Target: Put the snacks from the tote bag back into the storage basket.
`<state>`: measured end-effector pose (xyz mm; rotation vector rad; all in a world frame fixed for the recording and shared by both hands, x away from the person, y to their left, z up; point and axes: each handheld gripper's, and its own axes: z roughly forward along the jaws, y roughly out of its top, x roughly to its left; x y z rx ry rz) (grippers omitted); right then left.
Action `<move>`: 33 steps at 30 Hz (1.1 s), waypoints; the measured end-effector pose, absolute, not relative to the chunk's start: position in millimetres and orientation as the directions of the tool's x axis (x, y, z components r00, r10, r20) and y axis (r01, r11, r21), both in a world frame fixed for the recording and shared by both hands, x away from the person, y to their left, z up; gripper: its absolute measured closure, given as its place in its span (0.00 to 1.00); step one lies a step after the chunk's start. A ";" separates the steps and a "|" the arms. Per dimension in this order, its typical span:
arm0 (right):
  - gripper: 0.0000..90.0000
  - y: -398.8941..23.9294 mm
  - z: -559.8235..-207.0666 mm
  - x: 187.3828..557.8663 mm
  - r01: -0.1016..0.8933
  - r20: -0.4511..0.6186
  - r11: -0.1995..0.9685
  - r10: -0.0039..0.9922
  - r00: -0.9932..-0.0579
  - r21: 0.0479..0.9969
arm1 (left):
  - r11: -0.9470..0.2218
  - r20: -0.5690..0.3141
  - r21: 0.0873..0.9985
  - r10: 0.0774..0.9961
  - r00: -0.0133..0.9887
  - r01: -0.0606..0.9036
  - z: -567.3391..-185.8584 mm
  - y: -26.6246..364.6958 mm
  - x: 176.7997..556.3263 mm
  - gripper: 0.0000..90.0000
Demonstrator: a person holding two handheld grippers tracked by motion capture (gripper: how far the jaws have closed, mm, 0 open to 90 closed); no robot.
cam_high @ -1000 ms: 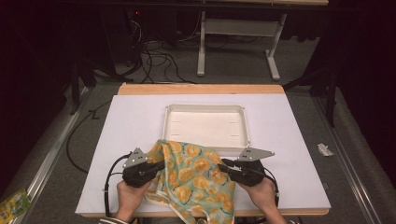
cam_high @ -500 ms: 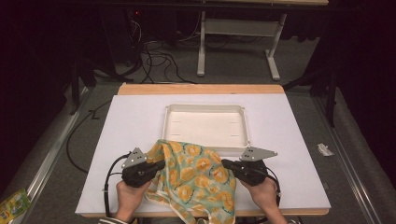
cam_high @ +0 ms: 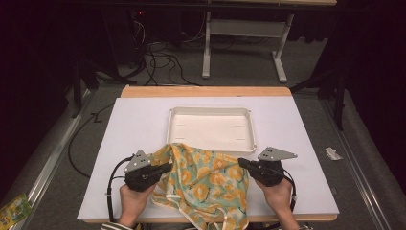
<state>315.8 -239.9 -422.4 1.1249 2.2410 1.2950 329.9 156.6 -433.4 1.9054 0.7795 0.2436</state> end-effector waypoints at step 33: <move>1.00 -255.1 -453.8 342.7 0.582 0.095 0.291 0.835 -0.542 0.760 | -0.261 -0.168 0.883 0.600 0.782 0.390 -429.1 146.5 334.0 1.00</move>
